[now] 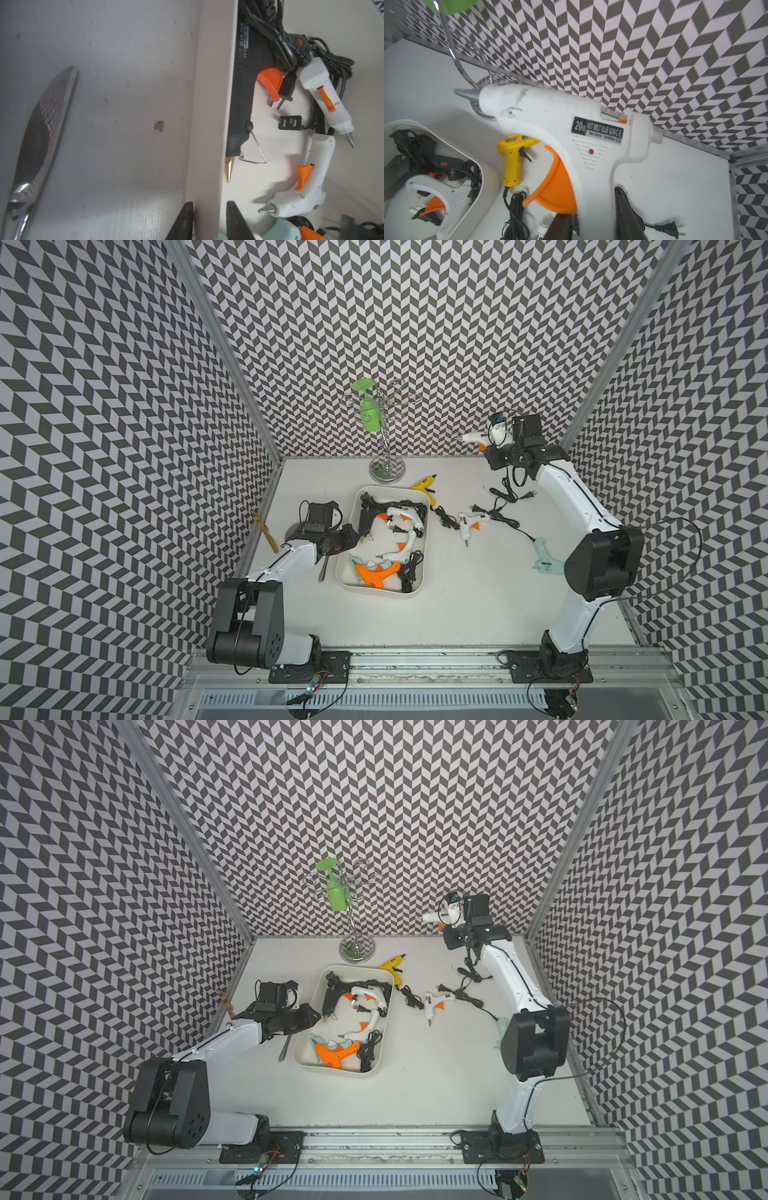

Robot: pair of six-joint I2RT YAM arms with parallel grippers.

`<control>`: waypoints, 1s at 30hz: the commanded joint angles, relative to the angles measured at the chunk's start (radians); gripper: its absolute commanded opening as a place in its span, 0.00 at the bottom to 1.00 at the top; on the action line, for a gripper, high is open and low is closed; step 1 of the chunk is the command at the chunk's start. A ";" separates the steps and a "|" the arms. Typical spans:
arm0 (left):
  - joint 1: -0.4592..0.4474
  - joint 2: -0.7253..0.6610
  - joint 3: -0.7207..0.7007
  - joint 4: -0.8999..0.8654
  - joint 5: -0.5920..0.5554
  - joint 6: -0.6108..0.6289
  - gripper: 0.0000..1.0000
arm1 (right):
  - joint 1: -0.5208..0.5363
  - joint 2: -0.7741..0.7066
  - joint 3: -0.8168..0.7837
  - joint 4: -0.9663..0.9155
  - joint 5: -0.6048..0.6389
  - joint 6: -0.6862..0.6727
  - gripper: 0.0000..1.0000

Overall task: Put the hot melt glue gun into the storage box
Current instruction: Pick up the hot melt adhesive gun from the center of the board, then adjust the storage box at the center of the board.

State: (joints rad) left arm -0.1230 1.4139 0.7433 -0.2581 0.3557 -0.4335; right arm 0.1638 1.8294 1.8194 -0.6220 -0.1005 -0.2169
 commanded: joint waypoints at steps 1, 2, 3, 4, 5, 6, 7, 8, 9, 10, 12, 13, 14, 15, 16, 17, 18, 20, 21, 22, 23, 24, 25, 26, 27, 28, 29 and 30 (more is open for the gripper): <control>-0.034 0.011 -0.015 0.067 0.034 -0.038 0.21 | 0.014 -0.046 0.028 0.005 0.007 0.023 0.11; -0.048 0.016 -0.011 0.067 0.032 -0.044 0.20 | 0.018 -0.052 0.045 -0.005 -0.005 0.024 0.11; -0.061 0.016 -0.007 0.068 0.024 -0.047 0.20 | 0.022 -0.055 0.057 -0.013 -0.012 0.030 0.11; -0.070 0.010 0.000 0.064 0.007 -0.048 0.20 | 0.026 -0.060 0.071 -0.023 -0.021 0.038 0.11; -0.077 -0.006 0.011 0.056 -0.018 -0.043 0.24 | 0.033 -0.063 0.082 -0.035 -0.035 0.042 0.11; -0.080 -0.026 0.023 0.046 -0.047 -0.033 0.29 | 0.042 -0.068 0.086 -0.042 -0.043 0.046 0.11; -0.082 -0.050 0.043 0.024 -0.091 -0.017 0.37 | 0.054 -0.076 0.088 -0.052 -0.044 0.050 0.11; -0.084 -0.075 0.067 0.002 -0.130 0.009 0.42 | 0.071 -0.085 0.089 -0.058 -0.045 0.051 0.11; -0.084 -0.096 0.088 -0.018 -0.162 0.032 0.46 | 0.085 -0.096 0.089 -0.058 -0.040 0.056 0.11; -0.084 -0.112 0.113 -0.046 -0.200 0.064 0.51 | 0.103 -0.109 0.087 -0.059 -0.038 0.062 0.11; -0.081 -0.127 0.156 -0.099 -0.265 0.106 0.58 | 0.134 -0.133 0.090 -0.053 -0.062 0.075 0.11; -0.079 -0.126 0.175 -0.126 -0.294 0.122 0.62 | 0.148 -0.148 0.089 -0.046 -0.073 0.085 0.11; -0.076 -0.125 0.184 -0.139 -0.311 0.134 0.63 | 0.162 -0.156 0.094 -0.043 -0.081 0.089 0.10; -0.071 -0.119 0.190 -0.153 -0.328 0.147 0.64 | 0.179 -0.165 0.100 -0.038 -0.086 0.097 0.10; -0.069 -0.110 0.193 -0.165 -0.341 0.155 0.64 | 0.194 -0.171 0.110 -0.035 -0.094 0.106 0.10; -0.066 -0.101 0.191 -0.169 -0.341 0.162 0.64 | 0.207 -0.175 0.122 -0.035 -0.112 0.112 0.10; -0.064 -0.083 0.191 -0.180 -0.338 0.164 0.63 | 0.223 -0.178 0.133 -0.033 -0.133 0.120 0.09; -0.063 -0.048 0.180 -0.187 -0.317 0.164 0.61 | 0.251 -0.183 0.145 -0.019 -0.163 0.133 0.09; -0.063 -0.026 0.172 -0.187 -0.297 0.162 0.58 | 0.266 -0.187 0.148 -0.009 -0.186 0.135 0.09; -0.063 -0.010 0.159 -0.179 -0.276 0.157 0.54 | 0.282 -0.189 0.147 0.002 -0.209 0.138 0.09; -0.063 0.000 0.145 -0.170 -0.258 0.150 0.52 | 0.296 -0.193 0.142 0.015 -0.221 0.144 0.09; -0.063 0.009 0.128 -0.155 -0.243 0.143 0.49 | 0.308 -0.194 0.138 0.029 -0.244 0.147 0.09; -0.063 0.014 0.112 -0.139 -0.230 0.136 0.47 | 0.321 -0.196 0.136 0.043 -0.270 0.150 0.09; -0.061 0.019 0.103 -0.131 -0.223 0.131 0.46 | 0.332 -0.195 0.132 0.059 -0.282 0.159 0.09; -0.061 0.025 0.092 -0.122 -0.212 0.125 0.45 | 0.345 -0.193 0.130 0.073 -0.305 0.171 0.09; -0.062 0.029 0.084 -0.113 -0.199 0.120 0.43 | 0.358 -0.189 0.130 0.087 -0.331 0.177 0.09; -0.062 0.028 0.076 -0.105 -0.192 0.112 0.42 | 0.370 -0.189 0.125 0.103 -0.347 0.188 0.09; -0.063 0.028 0.066 -0.092 -0.177 0.104 0.41 | 0.385 -0.187 0.116 0.123 -0.363 0.199 0.09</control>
State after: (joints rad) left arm -0.1875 1.4448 0.8211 -0.3813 0.1184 -0.3119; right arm 0.5190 1.6600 1.9427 -0.6273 -0.3744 -0.0597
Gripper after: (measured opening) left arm 0.414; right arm 0.315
